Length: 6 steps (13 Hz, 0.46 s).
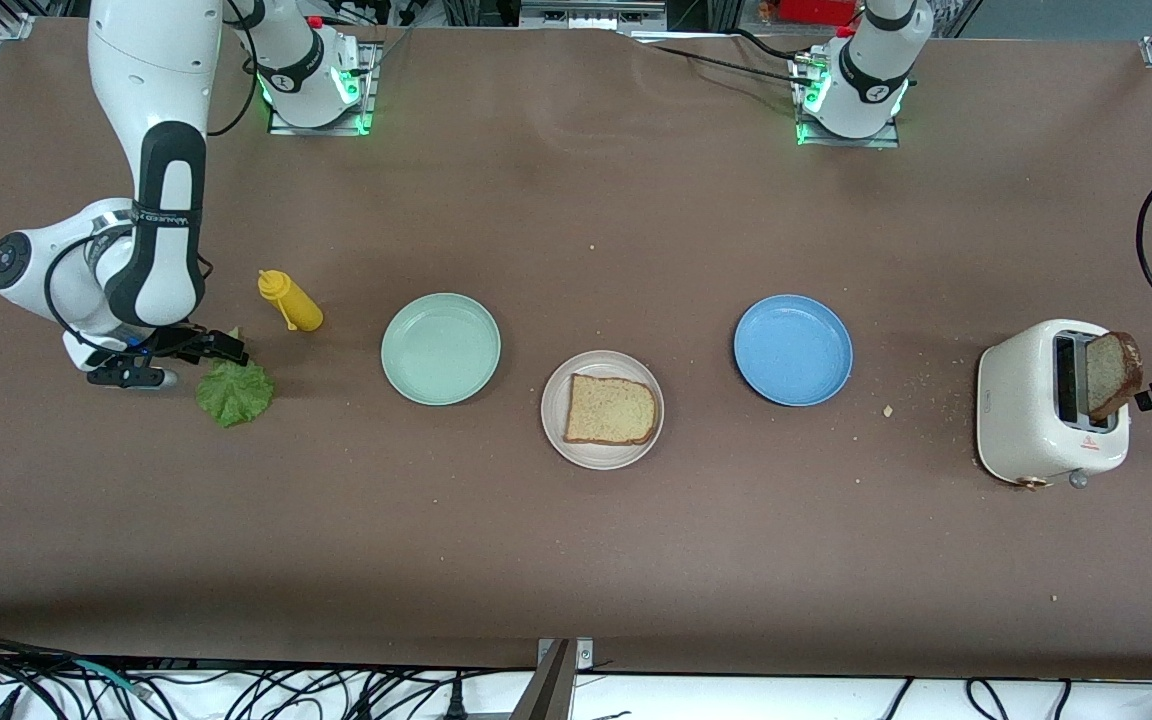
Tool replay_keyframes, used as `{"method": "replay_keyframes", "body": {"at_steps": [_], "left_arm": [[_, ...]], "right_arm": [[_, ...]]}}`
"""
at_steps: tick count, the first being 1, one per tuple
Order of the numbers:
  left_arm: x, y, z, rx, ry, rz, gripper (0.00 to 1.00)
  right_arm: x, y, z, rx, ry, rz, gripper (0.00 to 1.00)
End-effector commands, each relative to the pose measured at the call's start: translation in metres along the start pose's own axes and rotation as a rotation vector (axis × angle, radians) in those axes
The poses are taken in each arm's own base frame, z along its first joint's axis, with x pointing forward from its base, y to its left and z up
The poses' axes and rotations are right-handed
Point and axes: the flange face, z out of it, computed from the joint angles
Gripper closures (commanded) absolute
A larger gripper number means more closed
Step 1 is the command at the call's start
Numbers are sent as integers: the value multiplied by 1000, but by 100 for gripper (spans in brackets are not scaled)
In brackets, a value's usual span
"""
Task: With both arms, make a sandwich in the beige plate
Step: 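Lower the right gripper onto the green lettuce leaf and grasp it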
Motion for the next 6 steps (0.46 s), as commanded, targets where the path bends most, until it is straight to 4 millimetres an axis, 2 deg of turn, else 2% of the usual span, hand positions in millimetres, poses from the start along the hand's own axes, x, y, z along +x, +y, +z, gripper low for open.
{"method": "replay_keyframes", "body": {"at_steps": [1, 4, 5, 6], "left_arm": [[-1, 1, -2, 29, -6, 14, 0], [-1, 1, -2, 29, -6, 14, 0], [-1, 2, -2, 29, -6, 15, 0], [-1, 2, -2, 29, -6, 15, 0]], "right_arm": [[2, -2, 20, 19, 4, 24, 12], [4, -4, 19, 17, 5, 15, 83], [4, -4, 19, 17, 3, 7, 98], [4, -3, 20, 16, 2, -2, 100]]}}
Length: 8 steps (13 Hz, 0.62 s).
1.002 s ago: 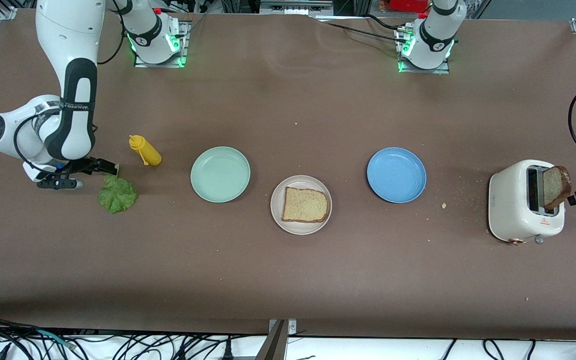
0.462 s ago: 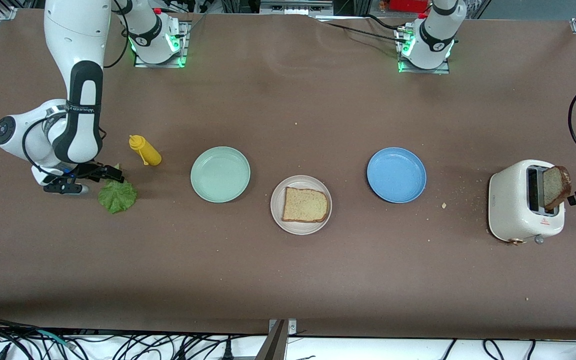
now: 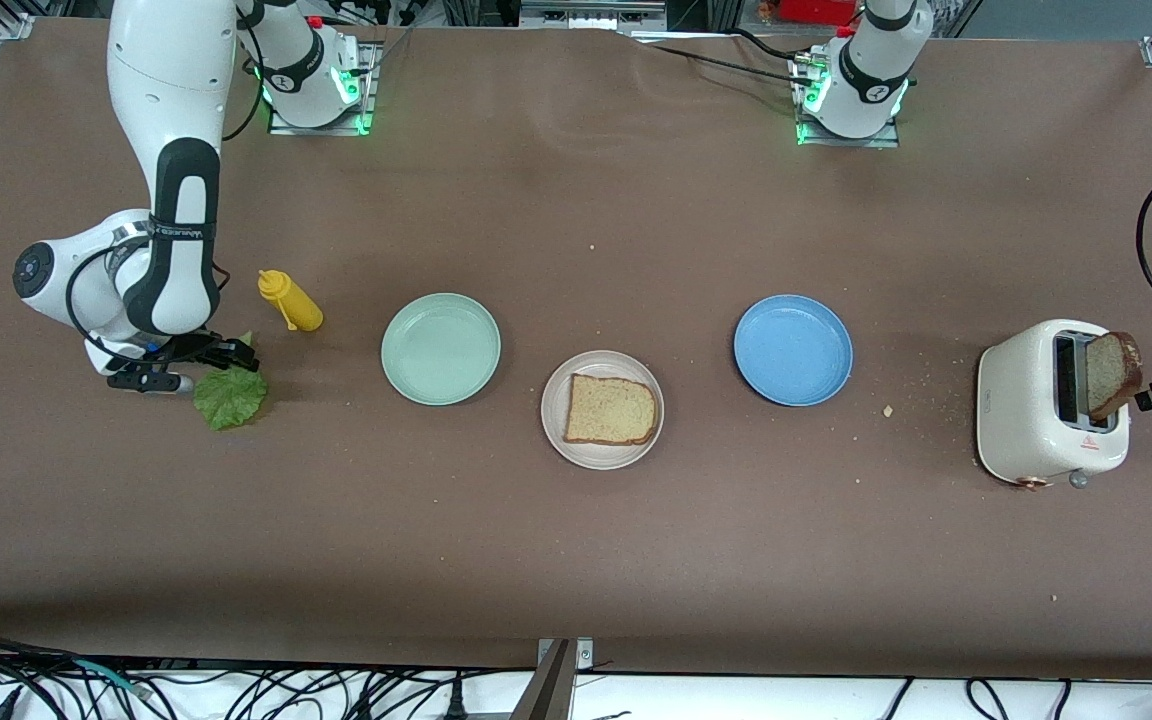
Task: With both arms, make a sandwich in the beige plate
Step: 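Lower the right gripper onto the green lettuce leaf and grasp it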
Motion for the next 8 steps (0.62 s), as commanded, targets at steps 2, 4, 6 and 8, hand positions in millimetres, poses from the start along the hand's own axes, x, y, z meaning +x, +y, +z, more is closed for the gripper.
{"method": "replay_keyframes", "body": {"at_steps": [2, 4, 6, 8], "left_arm": [[-1, 1, -2, 29, -6, 15, 0], [-1, 1, -1, 29, -7, 15, 0], [-1, 1, -1, 29, -7, 15, 0], [-1, 1, -1, 29, -7, 15, 0]], "right_arm": [[4, 2, 3, 8, 9, -13, 100], [10, 1, -6, 5, 16, -20, 100], [12, 9, -27, -27, 7, -42, 100], [24, 6, -66, -40, -17, -86, 100]]}}
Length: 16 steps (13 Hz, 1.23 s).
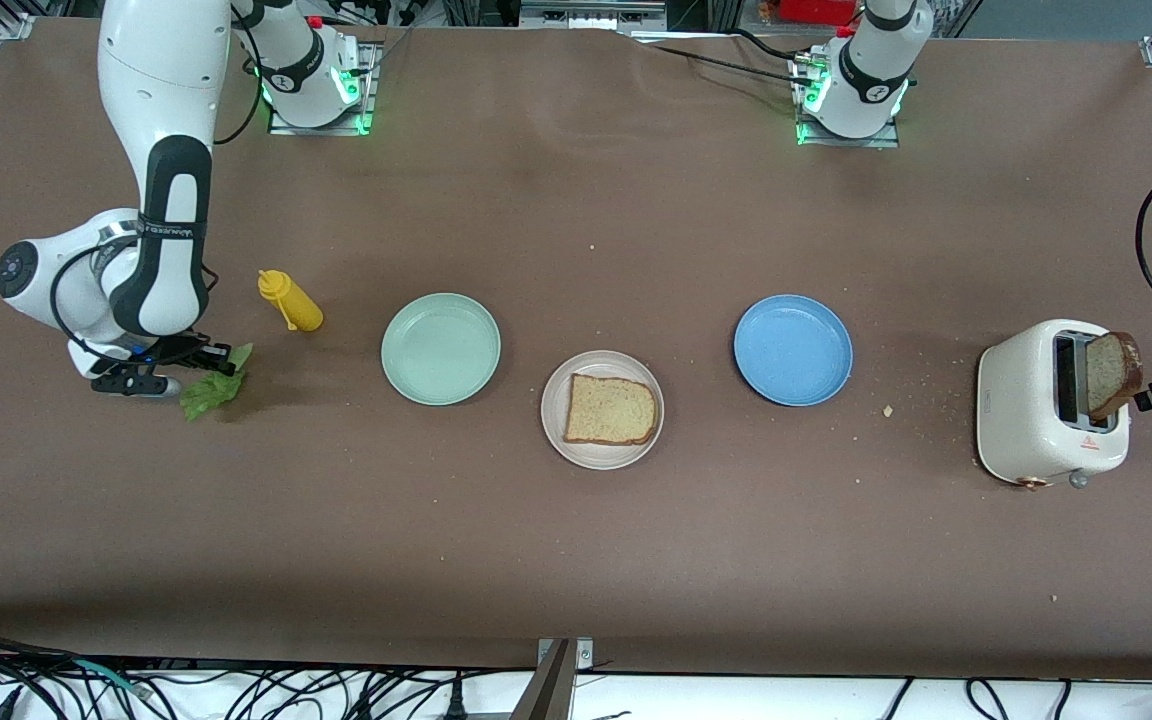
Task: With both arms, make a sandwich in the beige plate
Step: 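Lift the lettuce leaf and carry it over the beige plate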
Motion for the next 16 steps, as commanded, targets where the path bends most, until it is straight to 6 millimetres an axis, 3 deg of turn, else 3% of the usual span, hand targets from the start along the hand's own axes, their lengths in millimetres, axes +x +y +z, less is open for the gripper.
{"method": "replay_keyframes", "body": {"at_steps": [1, 5, 9, 12, 16], "left_arm": [[-1, 1, -1, 30, -7, 14, 0], [-1, 2, -1, 30, -7, 15, 0], [-1, 2, -1, 30, -7, 15, 0], [-1, 2, -1, 30, -7, 15, 0], [-1, 2, -1, 30, -7, 15, 0]], "right_arm": [[16, -2, -57, 6, -42, -49, 100], [38, -22, -125, 65, -148, -11, 100], [51, -74, -166, 137, -258, 110, 100], [64, -148, -187, 145, -282, 215, 100], [60, -270, -180, 168, -243, 288, 100]]}}
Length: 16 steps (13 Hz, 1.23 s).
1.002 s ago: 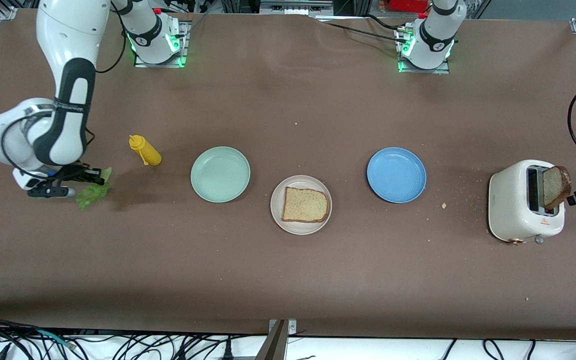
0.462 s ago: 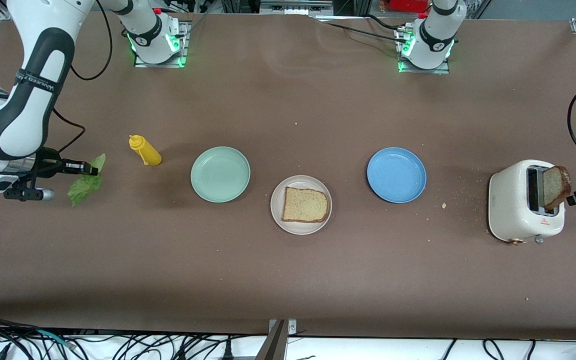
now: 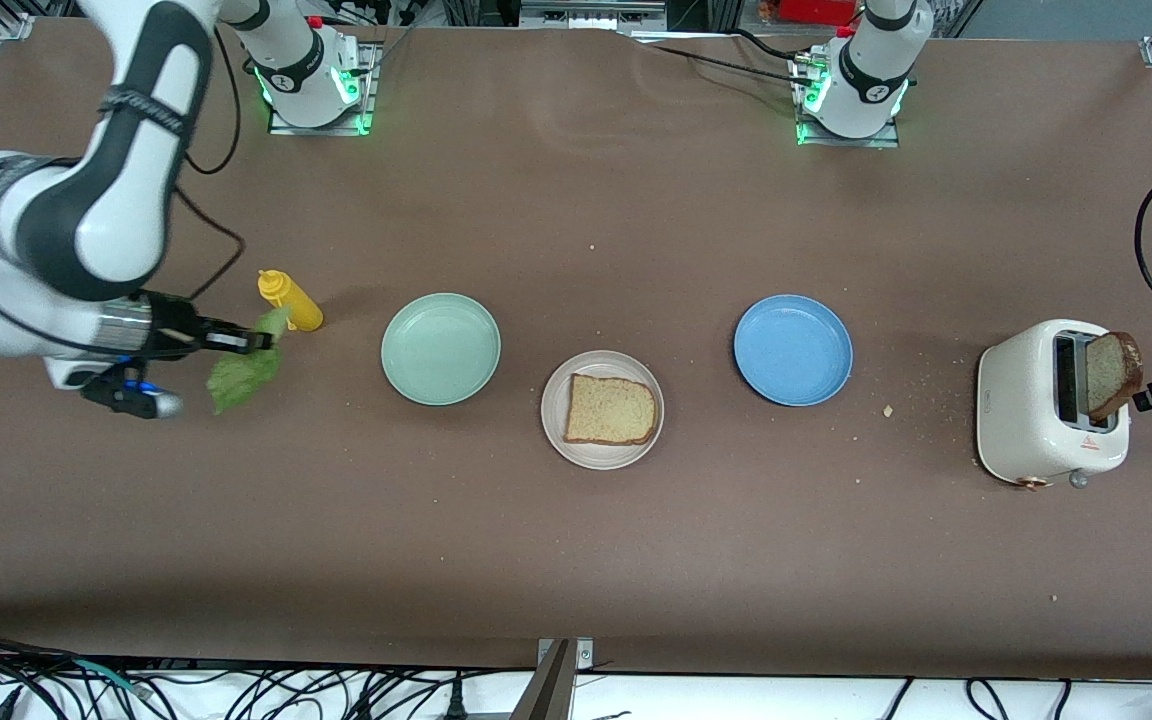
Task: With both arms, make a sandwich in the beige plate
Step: 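Lift the lettuce leaf and carry it over the beige plate, then lower the lettuce onto the toast and open the right gripper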
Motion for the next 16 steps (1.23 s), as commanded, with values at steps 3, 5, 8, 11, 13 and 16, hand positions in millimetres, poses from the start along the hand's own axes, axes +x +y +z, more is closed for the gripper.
{"method": "replay_keyframes", "body": {"at_steps": [3, 5, 8, 11, 13, 16], "left_arm": [[-1, 1, -1, 30, -6, 14, 0], [-1, 1, -1, 30, -6, 14, 0], [-1, 1, -1, 30, -6, 14, 0], [-1, 1, -1, 30, -6, 14, 0], [-1, 1, -1, 30, -6, 14, 0], [-1, 1, -1, 30, -6, 14, 0]], "right_arm": [[-41, -118, 53, -14, 91, 76, 100], [-48, -154, 96, -1, 114, 78, 100], [-66, -206, 169, 31, 179, 78, 100], [-81, -232, 220, 64, 208, 169, 100], [-88, -250, 245, 106, 246, 216, 100], [-88, -279, 270, 162, 307, 313, 100]]}}
